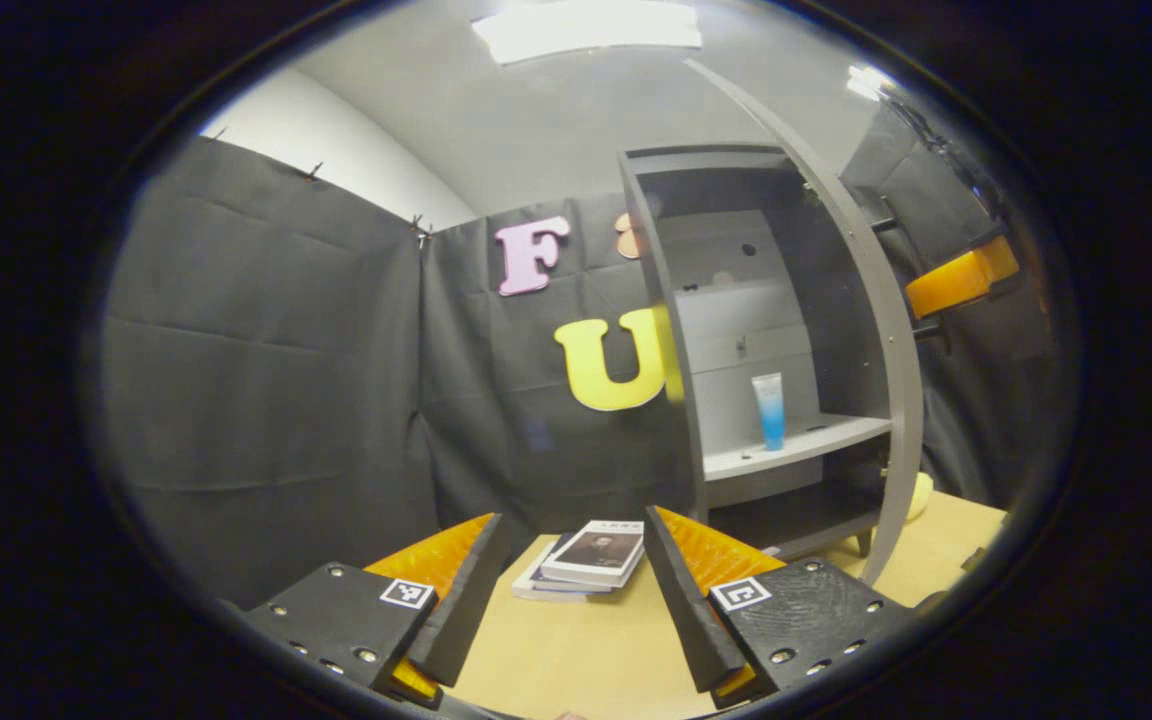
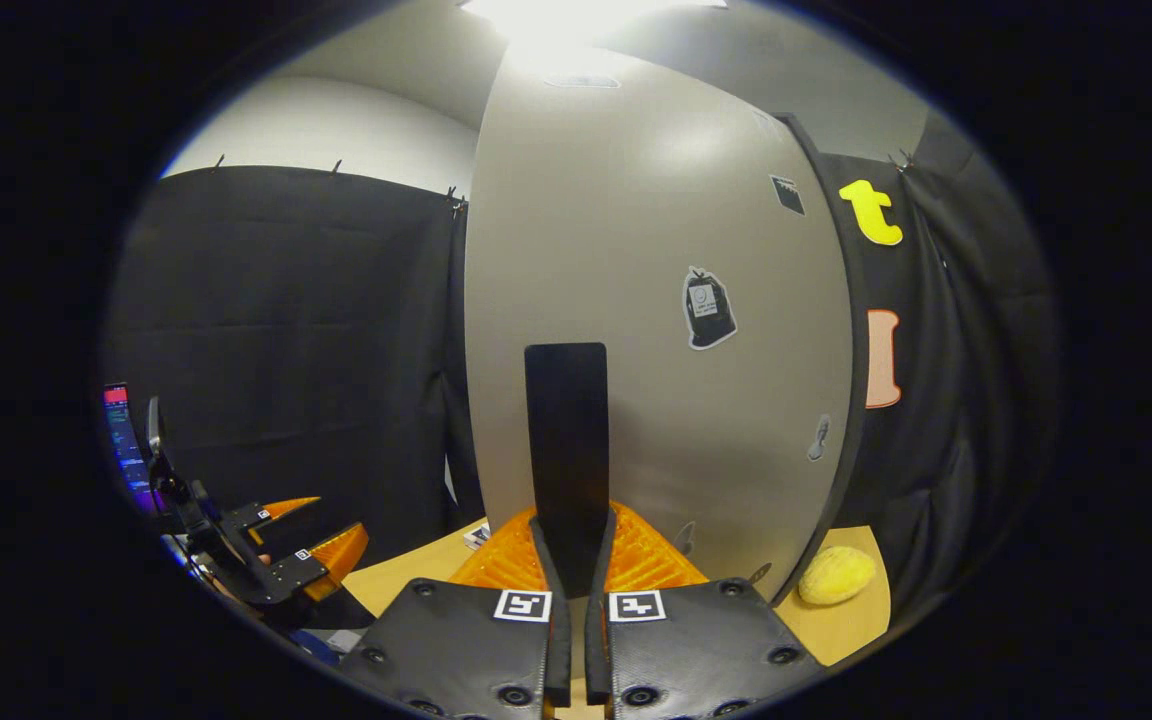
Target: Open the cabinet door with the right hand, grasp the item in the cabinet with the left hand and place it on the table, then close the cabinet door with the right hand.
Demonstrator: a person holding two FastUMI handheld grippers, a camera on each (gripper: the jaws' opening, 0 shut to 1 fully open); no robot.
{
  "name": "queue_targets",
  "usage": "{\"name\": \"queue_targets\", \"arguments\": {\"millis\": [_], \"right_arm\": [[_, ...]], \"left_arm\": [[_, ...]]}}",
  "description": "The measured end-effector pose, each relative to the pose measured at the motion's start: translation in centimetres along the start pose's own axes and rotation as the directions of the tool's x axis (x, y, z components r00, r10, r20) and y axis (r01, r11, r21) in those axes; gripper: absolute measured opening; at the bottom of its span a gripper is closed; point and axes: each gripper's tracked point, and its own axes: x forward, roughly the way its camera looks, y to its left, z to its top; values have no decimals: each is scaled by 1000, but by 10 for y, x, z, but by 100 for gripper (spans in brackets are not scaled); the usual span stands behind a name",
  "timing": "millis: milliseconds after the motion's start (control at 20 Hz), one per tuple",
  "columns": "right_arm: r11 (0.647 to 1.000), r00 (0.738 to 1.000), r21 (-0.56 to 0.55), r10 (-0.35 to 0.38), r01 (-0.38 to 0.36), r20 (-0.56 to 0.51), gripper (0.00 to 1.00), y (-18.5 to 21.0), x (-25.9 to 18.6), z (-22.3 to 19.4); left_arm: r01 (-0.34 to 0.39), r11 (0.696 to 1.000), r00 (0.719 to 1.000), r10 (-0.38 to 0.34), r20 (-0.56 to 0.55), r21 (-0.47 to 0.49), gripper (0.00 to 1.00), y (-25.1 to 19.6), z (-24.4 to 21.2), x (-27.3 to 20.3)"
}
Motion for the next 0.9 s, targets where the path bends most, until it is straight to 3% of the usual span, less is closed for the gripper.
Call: {"name": "queue_targets", "arguments": {"millis": [400, 650, 900], "right_arm": [[1000, 1000, 5, -19, 19, -4, 7, -33, -43, -5], [999, 999, 7, -53, 53, -6, 3, -53, -65, -6], [992, 992, -3, -128, 128, -2, 6, -83, -88, -7]], "left_arm": [[117, 993, 993, -117, 30, -19, 85, -77, 15, 3], [145, 989, 989, -144, 40, -30, 85, -105, 19, 5], [167, 985, 985, -165, 42, -37, 85, -130, 22, 8]]}}
